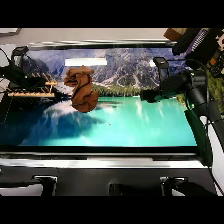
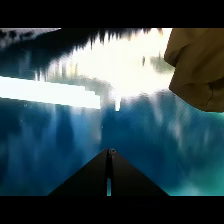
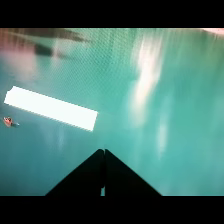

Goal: Fold the clothes and pants, and hang the long-sleeved shirts on hangers.

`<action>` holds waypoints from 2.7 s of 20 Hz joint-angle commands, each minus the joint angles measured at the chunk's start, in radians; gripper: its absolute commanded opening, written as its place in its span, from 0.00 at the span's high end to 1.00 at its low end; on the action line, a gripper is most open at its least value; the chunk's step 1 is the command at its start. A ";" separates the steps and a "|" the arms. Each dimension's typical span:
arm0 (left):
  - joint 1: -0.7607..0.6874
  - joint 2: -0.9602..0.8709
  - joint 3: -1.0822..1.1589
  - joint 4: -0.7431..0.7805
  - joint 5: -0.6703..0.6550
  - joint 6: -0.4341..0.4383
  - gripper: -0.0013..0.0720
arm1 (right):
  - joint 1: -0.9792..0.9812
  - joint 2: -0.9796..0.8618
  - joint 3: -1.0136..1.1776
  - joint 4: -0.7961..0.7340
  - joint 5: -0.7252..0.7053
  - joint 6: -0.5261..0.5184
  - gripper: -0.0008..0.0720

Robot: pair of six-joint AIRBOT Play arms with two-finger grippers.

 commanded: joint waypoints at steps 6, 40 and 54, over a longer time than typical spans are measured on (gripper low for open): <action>0.000 -0.001 0.000 0.000 0.000 0.000 0.96 | 0.001 0.000 0.001 0.000 0.000 0.000 0.94; -0.127 -0.338 0.000 -0.209 0.484 0.033 0.00 | 0.001 0.000 0.001 0.001 -0.004 0.026 0.94; -0.342 -0.328 0.060 -0.621 0.114 0.040 0.96 | 0.001 0.018 0.001 0.001 -0.219 0.048 0.78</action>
